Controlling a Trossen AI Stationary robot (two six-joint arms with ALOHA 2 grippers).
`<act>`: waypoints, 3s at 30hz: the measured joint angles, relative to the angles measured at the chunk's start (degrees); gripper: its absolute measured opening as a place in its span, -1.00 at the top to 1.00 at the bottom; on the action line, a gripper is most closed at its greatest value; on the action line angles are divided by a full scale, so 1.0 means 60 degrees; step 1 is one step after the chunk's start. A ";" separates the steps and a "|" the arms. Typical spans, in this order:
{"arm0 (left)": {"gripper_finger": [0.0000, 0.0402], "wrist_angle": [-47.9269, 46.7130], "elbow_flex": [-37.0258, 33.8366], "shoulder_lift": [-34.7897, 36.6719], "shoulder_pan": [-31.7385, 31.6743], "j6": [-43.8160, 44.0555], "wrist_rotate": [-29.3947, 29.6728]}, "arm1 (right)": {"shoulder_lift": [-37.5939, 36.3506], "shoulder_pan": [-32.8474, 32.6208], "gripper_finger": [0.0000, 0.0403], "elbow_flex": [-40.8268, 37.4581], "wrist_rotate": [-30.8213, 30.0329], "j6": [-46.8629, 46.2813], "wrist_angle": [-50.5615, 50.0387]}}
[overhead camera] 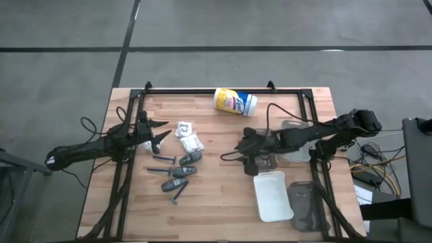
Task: Pick & Place Travel size toiletries
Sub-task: Put the right cotton pack into the top black bin
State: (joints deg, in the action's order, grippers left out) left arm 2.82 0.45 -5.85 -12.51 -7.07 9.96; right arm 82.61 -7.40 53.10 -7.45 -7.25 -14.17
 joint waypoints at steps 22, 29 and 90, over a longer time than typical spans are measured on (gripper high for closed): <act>0.05 -0.1101 0.2327 -0.5988 0.0004 0.0442 -0.0981 | 0.0000 0.0157 0.25 -0.0069 -0.0027 0.1032 0.0498; 0.05 -0.1028 0.3317 -0.8279 0.0000 -0.0007 -0.0947 | 0.0000 0.0157 0.37 -0.0069 -0.0027 0.0680 0.0633; 0.97 0.3741 0.4258 -1.2091 0.0860 -0.0750 -0.0984 | 0.2635 0.1148 0.34 0.0035 -0.0024 -0.1337 0.4507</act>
State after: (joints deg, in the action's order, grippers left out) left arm 25.27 26.00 -78.39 -7.35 -11.58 4.05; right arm 98.42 -0.52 53.31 -7.60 -15.27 12.87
